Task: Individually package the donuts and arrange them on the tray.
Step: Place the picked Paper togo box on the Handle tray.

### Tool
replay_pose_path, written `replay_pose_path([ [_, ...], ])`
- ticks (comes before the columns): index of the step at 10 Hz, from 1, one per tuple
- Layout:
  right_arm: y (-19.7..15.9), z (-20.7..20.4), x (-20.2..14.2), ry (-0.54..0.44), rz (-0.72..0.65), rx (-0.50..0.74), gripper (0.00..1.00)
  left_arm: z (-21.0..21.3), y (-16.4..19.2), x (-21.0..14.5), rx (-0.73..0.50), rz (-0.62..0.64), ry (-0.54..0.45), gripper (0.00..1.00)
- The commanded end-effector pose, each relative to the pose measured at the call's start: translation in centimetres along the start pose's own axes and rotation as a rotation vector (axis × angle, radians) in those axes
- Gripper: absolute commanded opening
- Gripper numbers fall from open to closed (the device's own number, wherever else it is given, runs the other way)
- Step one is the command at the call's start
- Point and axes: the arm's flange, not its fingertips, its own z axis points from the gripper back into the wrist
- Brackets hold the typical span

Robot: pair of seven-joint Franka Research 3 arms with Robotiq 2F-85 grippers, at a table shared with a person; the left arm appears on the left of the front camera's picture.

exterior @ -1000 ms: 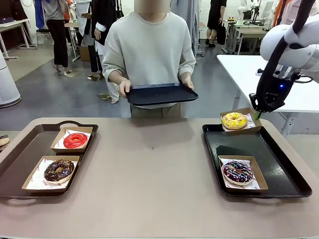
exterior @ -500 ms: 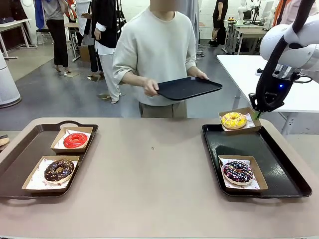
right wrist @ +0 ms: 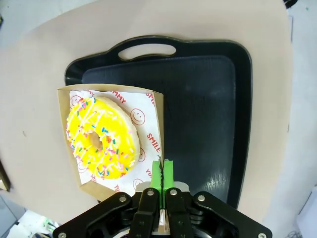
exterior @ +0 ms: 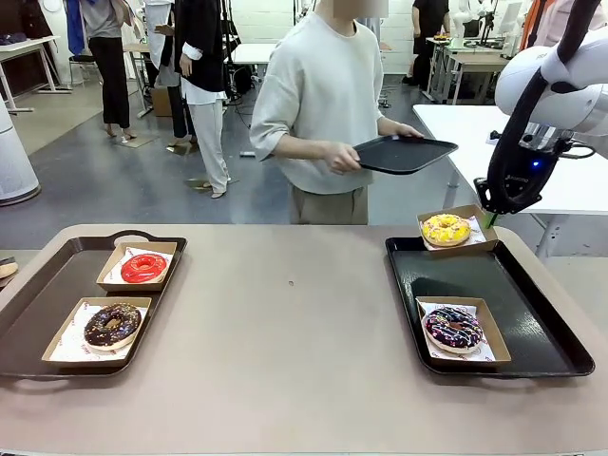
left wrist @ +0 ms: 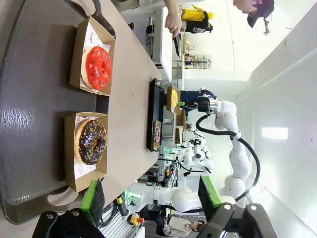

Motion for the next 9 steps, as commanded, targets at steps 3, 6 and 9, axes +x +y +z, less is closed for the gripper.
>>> replay_pose_path([
  [3, -2.1, -3.1, 0.0, -0.021, -0.003, 0.038, 0.01, 0.1, -0.2, -0.4, -0.010, -0.005, -0.003, 1.00],
  [6, -2.9, -5.1, -0.8, 0.049, -0.005, 0.074, 0.01, 0.1, -0.2, -0.4, -0.010, -0.005, -0.003, 1.00],
  [9, -3.5, -6.8, -0.9, 0.052, 0.000, 0.087, 0.01, 0.1, -0.2, -0.4, -0.010, -0.005, -0.003, 1.00],
])
